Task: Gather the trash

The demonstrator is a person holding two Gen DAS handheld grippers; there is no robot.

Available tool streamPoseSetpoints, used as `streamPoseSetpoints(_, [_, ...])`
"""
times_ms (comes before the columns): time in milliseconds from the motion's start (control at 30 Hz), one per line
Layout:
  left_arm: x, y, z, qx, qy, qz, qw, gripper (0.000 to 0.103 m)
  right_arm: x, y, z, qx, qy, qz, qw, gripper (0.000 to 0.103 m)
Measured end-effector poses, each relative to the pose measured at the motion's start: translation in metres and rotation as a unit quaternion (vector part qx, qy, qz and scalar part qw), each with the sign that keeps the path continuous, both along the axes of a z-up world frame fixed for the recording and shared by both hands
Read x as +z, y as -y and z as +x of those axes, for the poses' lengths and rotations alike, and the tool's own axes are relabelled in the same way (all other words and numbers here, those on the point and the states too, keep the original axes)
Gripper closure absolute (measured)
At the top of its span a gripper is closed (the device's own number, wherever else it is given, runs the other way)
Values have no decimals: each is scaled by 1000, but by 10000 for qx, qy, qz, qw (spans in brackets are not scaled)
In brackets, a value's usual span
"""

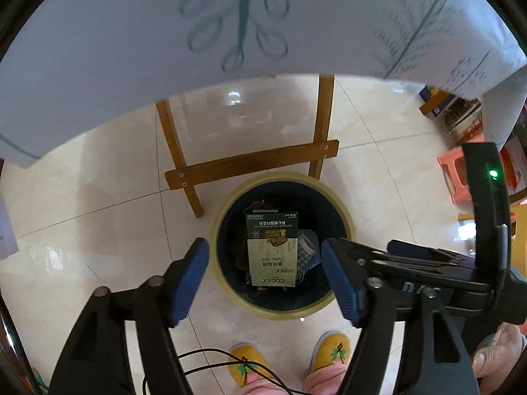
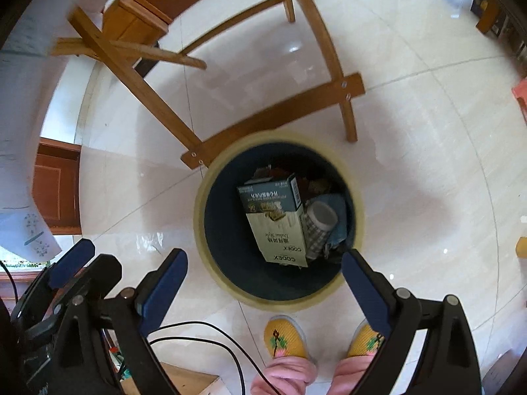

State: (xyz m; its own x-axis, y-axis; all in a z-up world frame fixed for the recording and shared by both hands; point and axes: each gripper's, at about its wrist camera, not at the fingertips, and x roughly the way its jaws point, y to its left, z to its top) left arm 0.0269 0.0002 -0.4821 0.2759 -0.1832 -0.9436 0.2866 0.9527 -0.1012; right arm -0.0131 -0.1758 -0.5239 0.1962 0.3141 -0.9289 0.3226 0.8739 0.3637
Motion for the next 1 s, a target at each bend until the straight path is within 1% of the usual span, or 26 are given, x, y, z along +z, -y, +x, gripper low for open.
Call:
streamPoseSetpoints(133, [28, -2, -6, 195, -22, 33, 9998, 27, 39, 4, -9, 117, 144, -129, 9997, 7])
streamPoseSetpoints(267, [71, -6, -13, 407, 65, 20, 9991, 20, 86, 6, -18, 237, 299, -179, 9991, 7])
streamPoseSetpoints(400, [122, -9, -21, 593, 149, -8, 9981, 20, 142, 11, -24, 314, 474, -181, 9982, 7])
streamPoseSetpoints(500, [154, -11, -27, 733, 169, -30, 9972, 20, 178, 13, -26, 380, 639, -269, 9969, 7])
streamPoseSetpoints(567, [181, -14, -30, 867, 170, -60, 9961, 20, 205, 13, -27, 444, 767, -363, 9954, 7])
streamPoseSetpoints(600, [189, -15, -31, 907, 172, -54, 9957, 20, 218, 13, -27, 474, 833, -408, 9946, 7])
streamPoseSetpoints(667, [216, -18, -35, 1011, 187, -55, 9947, 20, 247, 13, -29, 531, 974, -457, 9928, 7])
streamPoseSetpoints(700, [227, -19, -36, 1045, 201, -58, 9943, 20, 256, 14, -31, 549, 1018, -473, 9922, 7])
streamPoseSetpoints(800, [265, -21, -42, 1141, 297, -91, 9930, 20, 299, 15, -35, 578, 1192, -466, 9901, 7])
streamPoseSetpoints(867, [285, -21, -44, 1163, 320, -61, 9927, 20, 321, 16, -38, 587, 1272, -479, 9890, 7])
streamPoseSetpoints(967, [324, -22, -50, 1210, 405, 45, 9918, 20, 358, 18, -41, 587, 1406, -425, 9874, 7])
streamPoseSetpoints(1000, [332, -23, -53, 1204, 433, 38, 9918, 20, 370, 18, -42, 600, 1466, -419, 9865, 7])
